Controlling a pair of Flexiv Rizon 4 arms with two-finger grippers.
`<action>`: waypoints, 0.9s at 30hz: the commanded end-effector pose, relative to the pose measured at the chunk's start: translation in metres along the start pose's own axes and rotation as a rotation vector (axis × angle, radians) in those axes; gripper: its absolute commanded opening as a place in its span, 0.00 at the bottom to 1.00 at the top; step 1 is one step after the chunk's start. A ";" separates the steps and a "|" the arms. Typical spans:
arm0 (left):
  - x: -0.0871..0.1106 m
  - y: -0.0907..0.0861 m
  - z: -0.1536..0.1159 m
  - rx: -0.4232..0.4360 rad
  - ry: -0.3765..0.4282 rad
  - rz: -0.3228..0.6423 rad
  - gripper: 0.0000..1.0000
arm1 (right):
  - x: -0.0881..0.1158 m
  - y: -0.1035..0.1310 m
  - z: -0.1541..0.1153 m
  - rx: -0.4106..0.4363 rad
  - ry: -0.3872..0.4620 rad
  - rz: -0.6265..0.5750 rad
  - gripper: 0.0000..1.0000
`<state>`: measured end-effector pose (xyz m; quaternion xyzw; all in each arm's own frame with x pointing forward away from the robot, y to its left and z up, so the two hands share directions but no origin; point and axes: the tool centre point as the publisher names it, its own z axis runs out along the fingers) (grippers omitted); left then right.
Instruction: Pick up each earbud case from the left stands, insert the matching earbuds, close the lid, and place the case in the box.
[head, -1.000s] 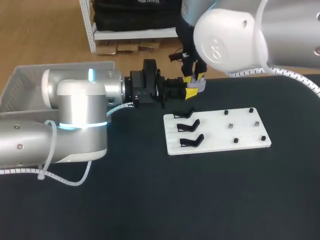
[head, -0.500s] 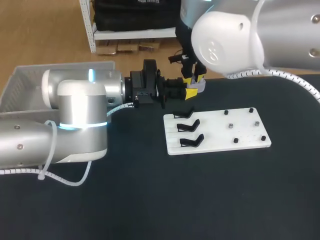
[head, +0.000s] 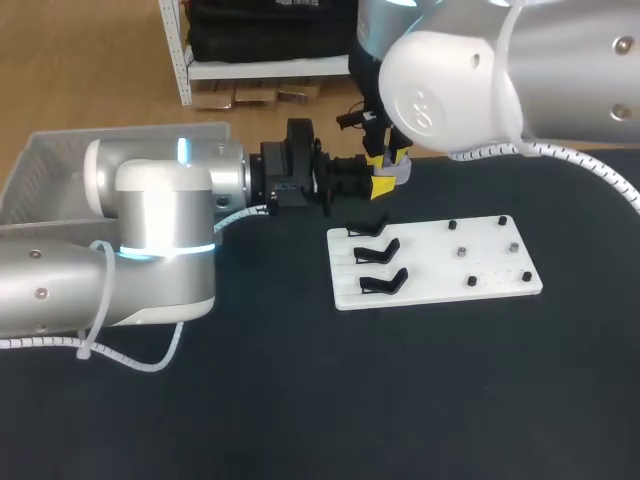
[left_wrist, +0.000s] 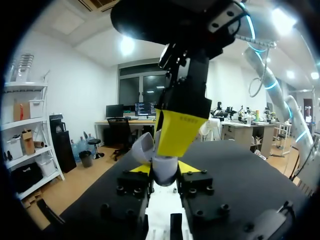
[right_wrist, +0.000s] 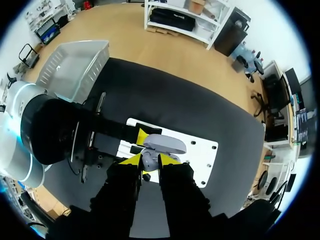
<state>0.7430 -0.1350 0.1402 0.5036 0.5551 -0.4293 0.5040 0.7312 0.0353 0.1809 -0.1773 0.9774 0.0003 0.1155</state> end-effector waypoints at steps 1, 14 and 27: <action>0.000 -0.002 0.000 -0.004 -0.008 0.005 0.00 | 0.002 -0.002 0.003 0.004 -0.005 -0.002 0.18; 0.000 -0.002 0.000 -0.004 -0.008 0.005 0.00 | 0.004 -0.001 0.002 0.010 -0.005 -0.007 0.34; 0.000 -0.002 0.000 -0.004 -0.008 0.005 0.00 | 0.004 0.001 -0.001 0.017 -0.009 -0.007 0.35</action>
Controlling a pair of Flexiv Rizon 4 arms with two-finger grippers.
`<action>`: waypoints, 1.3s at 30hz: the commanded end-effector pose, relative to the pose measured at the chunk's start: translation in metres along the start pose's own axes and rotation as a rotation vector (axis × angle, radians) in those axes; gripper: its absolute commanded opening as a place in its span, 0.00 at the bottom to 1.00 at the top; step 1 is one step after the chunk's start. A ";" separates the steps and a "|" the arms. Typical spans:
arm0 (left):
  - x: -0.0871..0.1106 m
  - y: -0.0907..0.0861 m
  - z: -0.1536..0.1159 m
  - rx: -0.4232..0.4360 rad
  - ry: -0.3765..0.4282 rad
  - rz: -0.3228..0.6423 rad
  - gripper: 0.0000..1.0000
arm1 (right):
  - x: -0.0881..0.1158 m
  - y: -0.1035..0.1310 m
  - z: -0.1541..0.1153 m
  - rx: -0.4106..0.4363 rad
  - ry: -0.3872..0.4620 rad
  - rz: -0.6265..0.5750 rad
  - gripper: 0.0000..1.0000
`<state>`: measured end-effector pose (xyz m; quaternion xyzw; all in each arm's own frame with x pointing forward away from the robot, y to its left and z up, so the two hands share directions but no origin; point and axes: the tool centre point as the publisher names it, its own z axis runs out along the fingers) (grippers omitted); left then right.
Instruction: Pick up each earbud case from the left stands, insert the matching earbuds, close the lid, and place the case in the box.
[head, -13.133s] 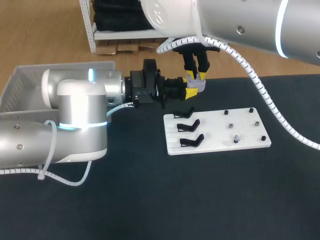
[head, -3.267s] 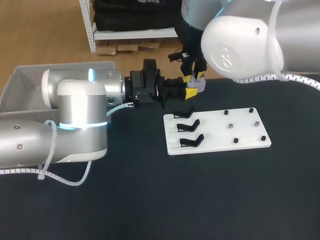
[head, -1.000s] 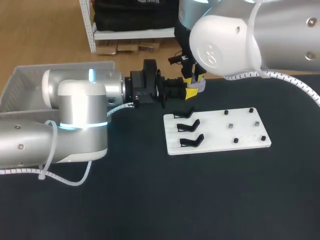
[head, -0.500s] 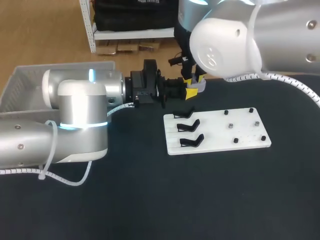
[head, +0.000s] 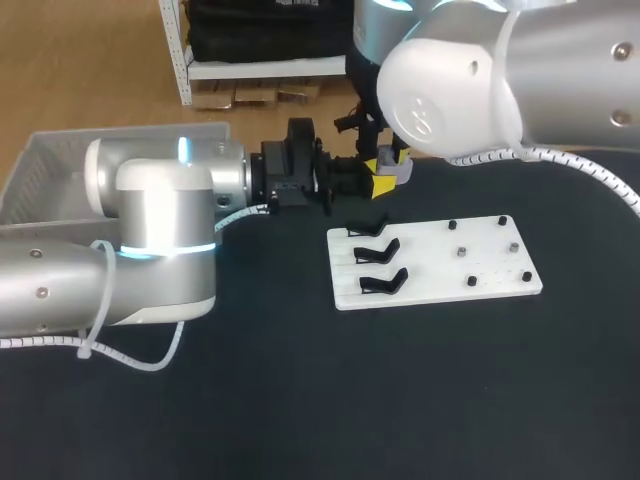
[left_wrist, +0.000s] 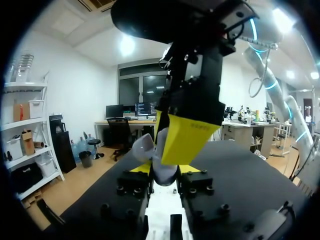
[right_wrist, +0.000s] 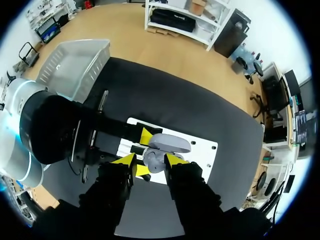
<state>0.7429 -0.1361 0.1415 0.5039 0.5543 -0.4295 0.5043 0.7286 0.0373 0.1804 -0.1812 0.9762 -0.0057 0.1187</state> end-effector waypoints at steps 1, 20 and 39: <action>0.002 -0.002 -0.001 -0.005 -0.007 0.004 0.00 | 0.002 -0.002 -0.001 0.007 -0.005 0.004 0.35; 0.002 -0.002 -0.001 -0.005 -0.007 0.004 0.00 | 0.004 -0.008 -0.005 0.038 0.007 0.038 0.40; 0.002 -0.002 -0.001 -0.005 -0.007 0.004 0.00 | -0.069 -0.035 0.006 -0.098 -0.277 0.441 0.40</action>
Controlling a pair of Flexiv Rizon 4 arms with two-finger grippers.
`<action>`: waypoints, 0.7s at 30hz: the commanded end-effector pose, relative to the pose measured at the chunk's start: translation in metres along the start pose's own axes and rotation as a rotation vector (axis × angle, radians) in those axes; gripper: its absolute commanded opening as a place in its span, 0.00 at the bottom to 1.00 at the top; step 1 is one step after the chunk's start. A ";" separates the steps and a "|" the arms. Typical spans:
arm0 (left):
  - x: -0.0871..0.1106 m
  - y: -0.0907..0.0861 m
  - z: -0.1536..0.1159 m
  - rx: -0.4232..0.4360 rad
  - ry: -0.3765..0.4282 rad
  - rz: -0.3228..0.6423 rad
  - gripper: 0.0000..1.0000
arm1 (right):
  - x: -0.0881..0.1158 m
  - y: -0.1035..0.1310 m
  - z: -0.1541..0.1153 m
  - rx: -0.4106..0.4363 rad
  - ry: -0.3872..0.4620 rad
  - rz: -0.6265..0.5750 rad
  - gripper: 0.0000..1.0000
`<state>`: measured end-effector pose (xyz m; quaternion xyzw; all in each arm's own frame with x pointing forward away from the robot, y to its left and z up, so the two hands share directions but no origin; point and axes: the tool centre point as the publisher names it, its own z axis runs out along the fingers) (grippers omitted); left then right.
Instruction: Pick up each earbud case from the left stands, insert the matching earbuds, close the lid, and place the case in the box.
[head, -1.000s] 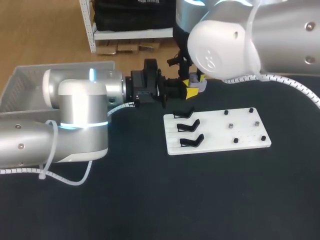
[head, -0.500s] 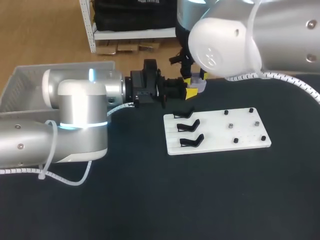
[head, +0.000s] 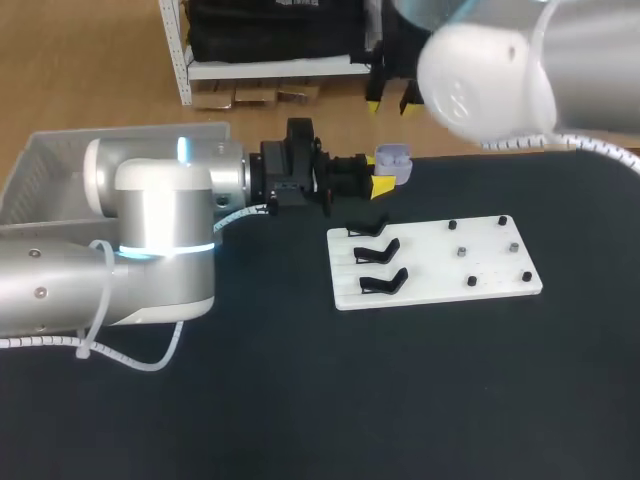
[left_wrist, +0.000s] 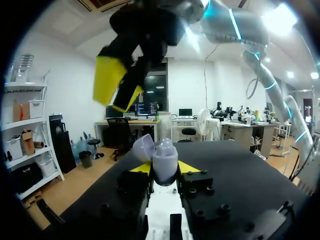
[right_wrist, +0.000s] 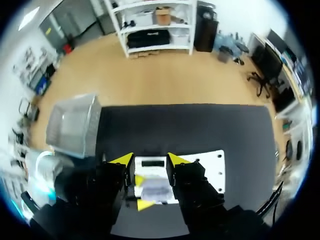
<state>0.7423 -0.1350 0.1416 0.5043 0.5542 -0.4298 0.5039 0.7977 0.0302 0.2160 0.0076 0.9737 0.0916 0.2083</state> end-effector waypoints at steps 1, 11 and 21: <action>0.002 -0.002 0.000 -0.006 -0.008 0.004 0.00 | 0.004 -0.007 0.028 0.016 -0.071 0.038 0.40; 0.002 -0.002 0.000 -0.006 -0.008 0.004 0.00 | 0.027 -0.019 0.030 0.062 -0.029 0.008 0.40; 0.002 -0.002 0.000 -0.006 -0.008 0.004 0.00 | 0.047 -0.027 0.021 0.073 -0.017 0.006 0.39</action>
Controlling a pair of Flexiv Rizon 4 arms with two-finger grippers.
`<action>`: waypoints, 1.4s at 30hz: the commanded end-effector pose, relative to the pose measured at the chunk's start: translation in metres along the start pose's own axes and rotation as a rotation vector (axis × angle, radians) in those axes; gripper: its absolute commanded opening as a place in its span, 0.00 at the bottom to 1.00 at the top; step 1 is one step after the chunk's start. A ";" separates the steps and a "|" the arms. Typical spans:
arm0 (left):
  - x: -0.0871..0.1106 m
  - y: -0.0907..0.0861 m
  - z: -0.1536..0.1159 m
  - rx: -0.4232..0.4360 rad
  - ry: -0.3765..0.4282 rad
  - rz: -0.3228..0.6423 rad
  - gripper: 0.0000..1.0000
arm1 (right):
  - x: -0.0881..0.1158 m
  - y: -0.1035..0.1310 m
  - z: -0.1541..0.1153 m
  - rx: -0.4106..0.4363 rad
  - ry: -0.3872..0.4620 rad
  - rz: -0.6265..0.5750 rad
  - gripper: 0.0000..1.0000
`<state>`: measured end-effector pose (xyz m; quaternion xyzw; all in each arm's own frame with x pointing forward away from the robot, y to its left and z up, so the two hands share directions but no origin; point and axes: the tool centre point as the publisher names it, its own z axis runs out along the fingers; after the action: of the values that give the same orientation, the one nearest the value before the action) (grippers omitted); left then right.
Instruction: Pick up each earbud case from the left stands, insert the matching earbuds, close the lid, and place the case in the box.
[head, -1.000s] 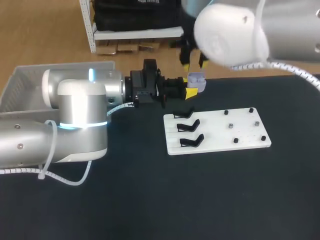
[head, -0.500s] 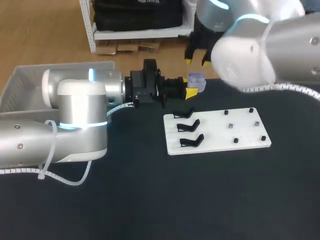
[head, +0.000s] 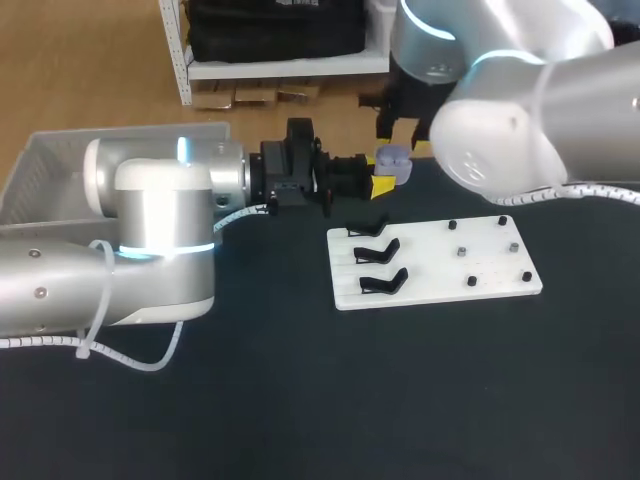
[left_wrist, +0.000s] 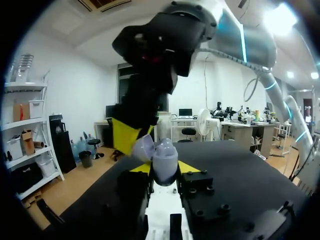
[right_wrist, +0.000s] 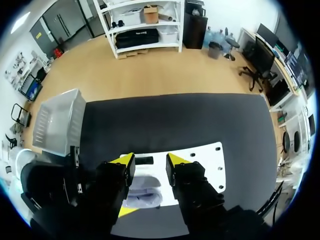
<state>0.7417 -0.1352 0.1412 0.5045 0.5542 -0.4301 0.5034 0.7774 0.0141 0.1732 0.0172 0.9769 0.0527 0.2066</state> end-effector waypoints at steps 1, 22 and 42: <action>0.001 -0.001 0.000 -0.007 -0.008 0.005 0.00 | 0.013 -0.004 -0.007 -0.012 -0.021 0.008 0.39; 0.001 -0.001 0.000 -0.007 -0.008 0.005 0.00 | 0.022 -0.046 -0.048 -0.138 -0.234 0.353 0.79; -0.014 0.068 -0.218 -0.216 0.136 0.120 0.00 | 0.040 -0.071 -0.048 -0.146 -0.229 0.452 1.00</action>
<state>0.7953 0.0283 0.1729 0.5040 0.5956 -0.3004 0.5487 0.7225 -0.0595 0.1937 0.2192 0.9225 0.1726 0.2667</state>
